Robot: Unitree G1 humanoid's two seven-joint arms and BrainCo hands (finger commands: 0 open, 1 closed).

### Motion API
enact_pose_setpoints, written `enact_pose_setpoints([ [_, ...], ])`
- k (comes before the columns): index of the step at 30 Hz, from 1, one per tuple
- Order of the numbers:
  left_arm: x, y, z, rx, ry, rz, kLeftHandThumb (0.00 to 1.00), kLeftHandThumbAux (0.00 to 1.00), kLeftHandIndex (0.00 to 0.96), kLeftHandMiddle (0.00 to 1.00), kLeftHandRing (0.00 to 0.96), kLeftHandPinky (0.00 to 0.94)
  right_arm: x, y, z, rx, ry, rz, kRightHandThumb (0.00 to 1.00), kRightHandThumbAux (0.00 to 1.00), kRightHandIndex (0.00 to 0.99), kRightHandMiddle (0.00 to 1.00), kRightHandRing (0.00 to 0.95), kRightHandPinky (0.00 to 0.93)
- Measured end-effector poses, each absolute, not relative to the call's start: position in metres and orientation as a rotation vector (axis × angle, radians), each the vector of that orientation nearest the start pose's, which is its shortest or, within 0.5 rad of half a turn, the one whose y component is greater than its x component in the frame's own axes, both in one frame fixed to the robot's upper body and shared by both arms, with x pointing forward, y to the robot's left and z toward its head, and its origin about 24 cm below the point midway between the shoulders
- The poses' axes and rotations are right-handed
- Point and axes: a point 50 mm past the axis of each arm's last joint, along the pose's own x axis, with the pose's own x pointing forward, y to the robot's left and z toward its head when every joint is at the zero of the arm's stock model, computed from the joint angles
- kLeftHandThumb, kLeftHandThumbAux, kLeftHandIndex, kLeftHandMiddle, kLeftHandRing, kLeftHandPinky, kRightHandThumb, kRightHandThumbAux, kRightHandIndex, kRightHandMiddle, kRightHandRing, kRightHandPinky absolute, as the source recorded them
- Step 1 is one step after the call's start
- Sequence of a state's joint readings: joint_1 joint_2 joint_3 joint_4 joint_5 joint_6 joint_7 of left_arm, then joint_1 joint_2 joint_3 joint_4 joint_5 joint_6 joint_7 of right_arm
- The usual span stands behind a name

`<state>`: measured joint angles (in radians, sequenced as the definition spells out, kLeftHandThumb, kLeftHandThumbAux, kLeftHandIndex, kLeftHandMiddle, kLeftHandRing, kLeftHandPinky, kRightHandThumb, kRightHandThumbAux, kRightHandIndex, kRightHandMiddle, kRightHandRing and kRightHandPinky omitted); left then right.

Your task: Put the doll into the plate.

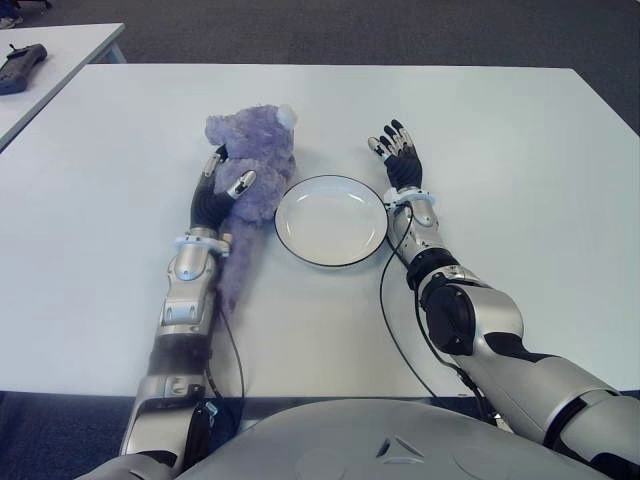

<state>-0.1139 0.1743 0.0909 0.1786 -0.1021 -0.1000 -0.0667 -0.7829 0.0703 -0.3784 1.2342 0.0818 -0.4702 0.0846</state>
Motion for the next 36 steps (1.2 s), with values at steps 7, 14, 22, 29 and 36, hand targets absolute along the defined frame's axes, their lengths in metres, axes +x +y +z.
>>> enact_pose_setpoints([
  [7, 0.279, 0.194, 0.045, 0.050, -0.043, 0.010, 0.294, 0.622, 0.092, 0.137, 0.227, 0.351, 0.360, -0.113, 0.034, 0.304, 0.034, 0.010, 0.307, 0.803, 0.000, 0.038, 0.038, 0.073],
  [14, 0.284, 0.193, 0.045, 0.037, -0.051, 0.048, 0.679, 0.702, 0.400, 0.345, 0.426, 0.492, 0.360, -0.113, 0.034, 0.306, 0.034, 0.007, 0.318, 0.798, 0.000, 0.042, 0.043, 0.085],
  [22, 0.291, 0.196, 0.042, 0.094, -0.045, 0.133, 0.709, 0.693, 0.430, 0.601, 0.653, 0.733, 0.360, -0.113, 0.034, 0.307, 0.034, 0.008, 0.350, 0.796, 0.006, 0.058, 0.060, 0.098],
  [29, 0.299, 0.194, 0.043, 0.214, -0.051, 0.225, 0.715, 0.688, 0.438, 0.722, 0.745, 0.809, 0.360, -0.113, 0.034, 0.310, 0.034, 0.008, 0.354, 0.806, 0.008, 0.062, 0.063, 0.092],
  [36, 0.305, 0.191, 0.045, 0.283, -0.055, 0.273, 0.729, 0.689, 0.442, 0.792, 0.801, 0.858, 0.360, -0.113, 0.034, 0.310, 0.035, 0.009, 0.337, 0.821, 0.004, 0.049, 0.049, 0.075],
])
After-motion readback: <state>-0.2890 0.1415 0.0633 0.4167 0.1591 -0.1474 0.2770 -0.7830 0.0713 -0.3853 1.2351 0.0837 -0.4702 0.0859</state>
